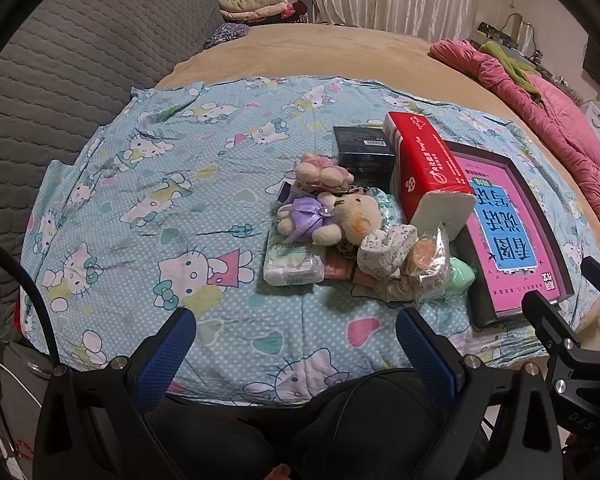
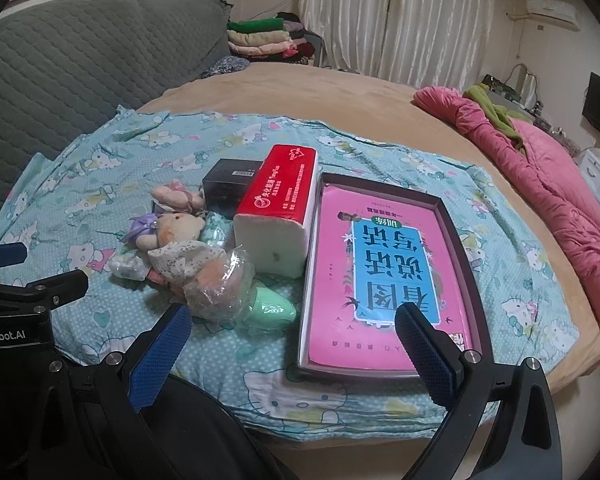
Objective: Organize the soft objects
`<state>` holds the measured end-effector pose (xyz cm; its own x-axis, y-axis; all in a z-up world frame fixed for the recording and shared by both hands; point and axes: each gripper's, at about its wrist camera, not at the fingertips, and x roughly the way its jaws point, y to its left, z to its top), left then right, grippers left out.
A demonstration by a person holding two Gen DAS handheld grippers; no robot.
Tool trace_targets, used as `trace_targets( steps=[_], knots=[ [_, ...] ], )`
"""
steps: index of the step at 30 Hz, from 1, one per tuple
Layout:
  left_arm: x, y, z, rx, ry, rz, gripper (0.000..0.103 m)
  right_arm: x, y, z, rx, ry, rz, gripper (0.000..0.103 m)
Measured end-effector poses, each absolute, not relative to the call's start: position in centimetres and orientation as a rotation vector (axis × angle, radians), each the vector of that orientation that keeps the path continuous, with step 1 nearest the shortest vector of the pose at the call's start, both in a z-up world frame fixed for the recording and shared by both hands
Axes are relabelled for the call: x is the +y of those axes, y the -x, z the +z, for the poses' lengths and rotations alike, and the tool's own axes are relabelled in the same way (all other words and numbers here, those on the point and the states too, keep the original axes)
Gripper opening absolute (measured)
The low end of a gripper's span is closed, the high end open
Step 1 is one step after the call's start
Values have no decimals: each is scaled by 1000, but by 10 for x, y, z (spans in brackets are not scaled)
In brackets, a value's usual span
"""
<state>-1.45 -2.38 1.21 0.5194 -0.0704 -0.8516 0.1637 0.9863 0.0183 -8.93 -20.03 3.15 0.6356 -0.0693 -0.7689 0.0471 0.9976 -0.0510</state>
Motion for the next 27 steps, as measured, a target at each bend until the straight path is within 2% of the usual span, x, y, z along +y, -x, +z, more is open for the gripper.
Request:
trace_targets(
  steps=[27],
  knots=[
    [-26,14,14,1015,-98,-144,101,-201,89,32,880,25,-69,101]
  ],
)
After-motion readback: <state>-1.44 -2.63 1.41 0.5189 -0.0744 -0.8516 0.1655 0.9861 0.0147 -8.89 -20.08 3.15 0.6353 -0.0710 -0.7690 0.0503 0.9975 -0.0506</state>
